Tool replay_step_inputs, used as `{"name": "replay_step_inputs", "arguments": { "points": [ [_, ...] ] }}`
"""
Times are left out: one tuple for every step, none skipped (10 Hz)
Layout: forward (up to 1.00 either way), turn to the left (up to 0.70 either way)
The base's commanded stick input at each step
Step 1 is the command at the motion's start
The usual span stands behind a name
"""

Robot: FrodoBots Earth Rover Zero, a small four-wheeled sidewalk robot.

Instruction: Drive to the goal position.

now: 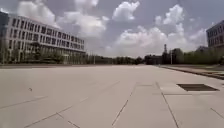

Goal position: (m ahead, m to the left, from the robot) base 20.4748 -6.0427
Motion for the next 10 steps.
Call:
{"name": "replay_step_inputs", "arguments": {
  "points": [
    [0.70, 0.01],
    [0.70, 0.01],
    [0.70, 0.01],
    [0.70, 0.01],
    [0.70, 0.01],
    [0.70, 0.01],
    [0.70, 0.01],
    [0.70, 0.01],
    [0.70, 0.01],
    [0.70, 0.01]
  ]
}}
